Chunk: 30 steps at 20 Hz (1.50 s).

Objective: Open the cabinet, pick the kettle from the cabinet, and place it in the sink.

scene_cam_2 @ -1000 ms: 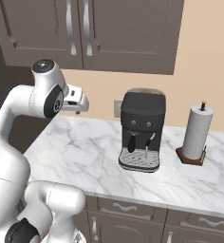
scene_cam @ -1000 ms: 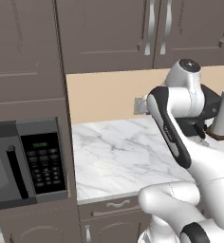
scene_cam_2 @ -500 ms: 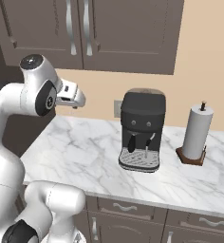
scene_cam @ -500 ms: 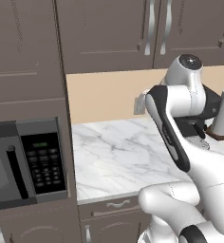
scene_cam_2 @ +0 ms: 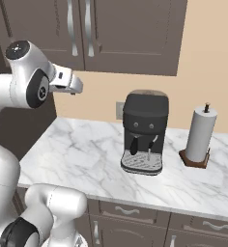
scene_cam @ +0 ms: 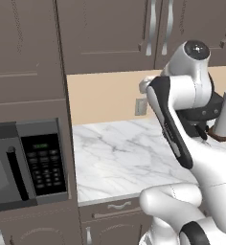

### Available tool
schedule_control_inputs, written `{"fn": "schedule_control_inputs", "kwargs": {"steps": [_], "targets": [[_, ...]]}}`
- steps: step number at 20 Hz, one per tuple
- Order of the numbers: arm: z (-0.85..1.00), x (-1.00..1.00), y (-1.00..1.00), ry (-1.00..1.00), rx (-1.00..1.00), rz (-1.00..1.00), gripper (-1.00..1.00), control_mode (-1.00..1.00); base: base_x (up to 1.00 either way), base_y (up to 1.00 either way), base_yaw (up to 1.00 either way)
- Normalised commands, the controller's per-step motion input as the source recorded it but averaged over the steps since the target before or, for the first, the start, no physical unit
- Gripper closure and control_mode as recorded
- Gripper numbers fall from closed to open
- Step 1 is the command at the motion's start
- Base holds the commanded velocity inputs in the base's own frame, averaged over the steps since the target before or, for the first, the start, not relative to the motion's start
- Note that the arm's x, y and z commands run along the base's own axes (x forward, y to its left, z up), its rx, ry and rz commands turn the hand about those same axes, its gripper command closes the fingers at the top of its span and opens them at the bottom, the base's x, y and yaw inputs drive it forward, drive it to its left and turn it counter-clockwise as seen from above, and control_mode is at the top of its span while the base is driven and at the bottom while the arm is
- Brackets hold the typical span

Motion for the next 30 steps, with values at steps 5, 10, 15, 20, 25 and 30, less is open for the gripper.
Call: {"fn": "schedule_control_inputs", "kwargs": {"steps": [5,10,15,20,25,30], "targets": [[0.37,0.00,0.01,-0.14,0.00,0.00,-1.00,-1.00,0.00,0.00,0.00],[0.48,0.01,0.01,0.03,0.00,0.00,-1.00,-1.00,0.00,0.00,0.00],[0.46,0.01,0.01,0.10,0.00,0.00,-1.00,-1.00,0.00,0.00,0.00],[0.36,0.01,0.00,0.01,0.00,0.01,-1.00,-1.00,0.00,0.00,0.00],[0.30,0.07,0.00,0.00,0.00,0.01,-1.00,-1.00,0.00,0.00,0.00],[0.24,0.20,0.00,0.00,0.00,0.01,-1.00,-1.00,0.00,0.00,0.00]]}}
